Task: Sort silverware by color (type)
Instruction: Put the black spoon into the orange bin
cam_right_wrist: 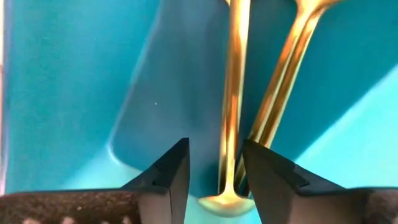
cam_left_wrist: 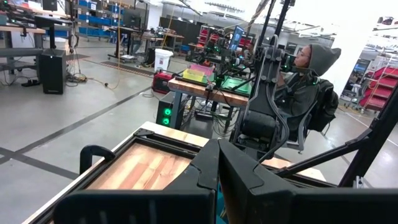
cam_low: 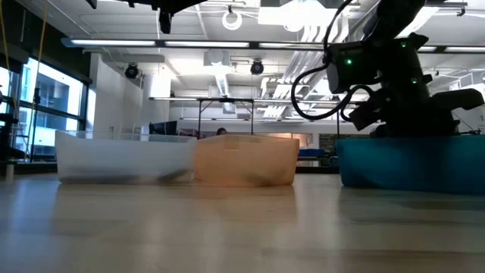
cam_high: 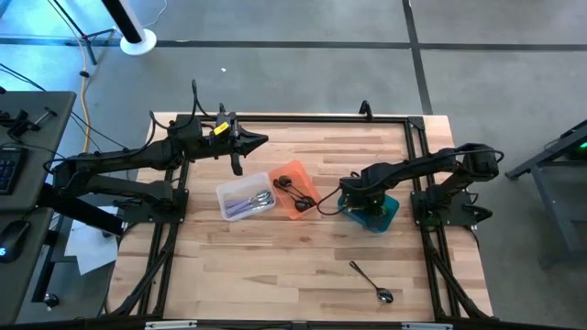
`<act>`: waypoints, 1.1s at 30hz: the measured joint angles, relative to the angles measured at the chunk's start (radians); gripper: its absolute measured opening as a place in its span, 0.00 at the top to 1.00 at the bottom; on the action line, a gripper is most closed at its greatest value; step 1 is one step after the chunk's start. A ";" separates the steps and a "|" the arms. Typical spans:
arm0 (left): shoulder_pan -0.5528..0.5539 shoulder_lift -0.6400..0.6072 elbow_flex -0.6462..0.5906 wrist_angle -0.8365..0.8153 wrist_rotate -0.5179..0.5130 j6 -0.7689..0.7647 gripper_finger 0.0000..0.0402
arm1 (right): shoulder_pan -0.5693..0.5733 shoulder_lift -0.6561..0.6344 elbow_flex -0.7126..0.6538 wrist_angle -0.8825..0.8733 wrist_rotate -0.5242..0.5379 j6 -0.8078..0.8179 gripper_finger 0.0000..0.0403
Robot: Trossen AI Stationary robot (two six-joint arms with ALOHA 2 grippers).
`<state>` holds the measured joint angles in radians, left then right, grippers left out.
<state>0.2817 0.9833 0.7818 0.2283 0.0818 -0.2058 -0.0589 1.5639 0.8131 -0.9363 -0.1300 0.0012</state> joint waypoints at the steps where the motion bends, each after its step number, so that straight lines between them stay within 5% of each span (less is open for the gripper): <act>1: 0.000 0.000 0.000 0.000 0.000 0.000 1.00 | 0.000 -0.001 0.000 -0.006 0.001 0.000 0.67; 12: 0.000 0.000 0.000 0.000 0.000 0.000 1.00 | 0.000 -0.118 -0.001 -0.025 0.005 0.042 0.67; 23: 0.000 0.000 0.000 0.000 0.000 0.000 1.00 | 0.000 -0.404 0.048 -0.053 0.015 0.140 0.67; 33: 0.000 0.000 0.000 0.000 0.000 0.000 1.00 | -0.017 -0.520 0.068 0.530 0.228 0.223 0.67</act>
<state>0.2817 0.9836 0.7818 0.2287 0.0816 -0.2062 -0.0761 1.0439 0.8814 -0.4068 0.0978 0.2241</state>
